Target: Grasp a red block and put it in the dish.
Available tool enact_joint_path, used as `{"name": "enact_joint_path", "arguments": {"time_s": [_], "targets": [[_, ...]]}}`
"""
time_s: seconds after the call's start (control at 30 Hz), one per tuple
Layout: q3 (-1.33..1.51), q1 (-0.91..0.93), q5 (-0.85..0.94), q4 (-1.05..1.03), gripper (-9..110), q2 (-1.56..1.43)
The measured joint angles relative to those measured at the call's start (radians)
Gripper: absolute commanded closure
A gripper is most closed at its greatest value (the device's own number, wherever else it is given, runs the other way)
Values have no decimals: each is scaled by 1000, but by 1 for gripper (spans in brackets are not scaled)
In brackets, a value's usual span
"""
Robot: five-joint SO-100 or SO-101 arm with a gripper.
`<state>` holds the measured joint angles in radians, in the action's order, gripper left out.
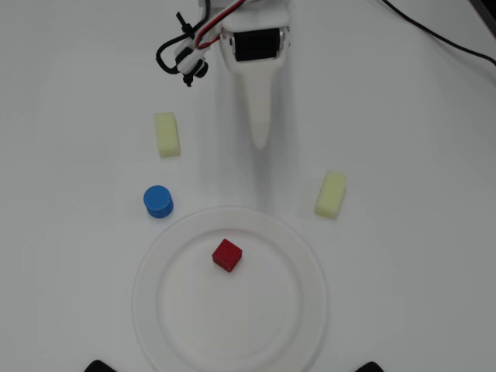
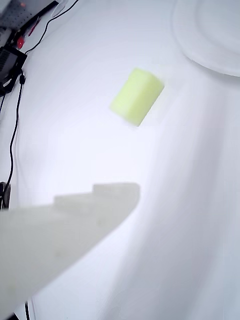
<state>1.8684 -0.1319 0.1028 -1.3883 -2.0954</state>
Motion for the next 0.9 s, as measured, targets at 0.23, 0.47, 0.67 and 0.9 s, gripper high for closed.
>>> {"name": "enact_joint_path", "arguments": {"time_s": [0.23, 0.47, 0.67, 0.9], "targets": [[463, -78, 14, 147, 66, -466], [865, -71, 51, 265, 69, -815], [1048, -80, 40, 276, 75, -994], [1180, -137, 20, 181, 81, -1172]]}}
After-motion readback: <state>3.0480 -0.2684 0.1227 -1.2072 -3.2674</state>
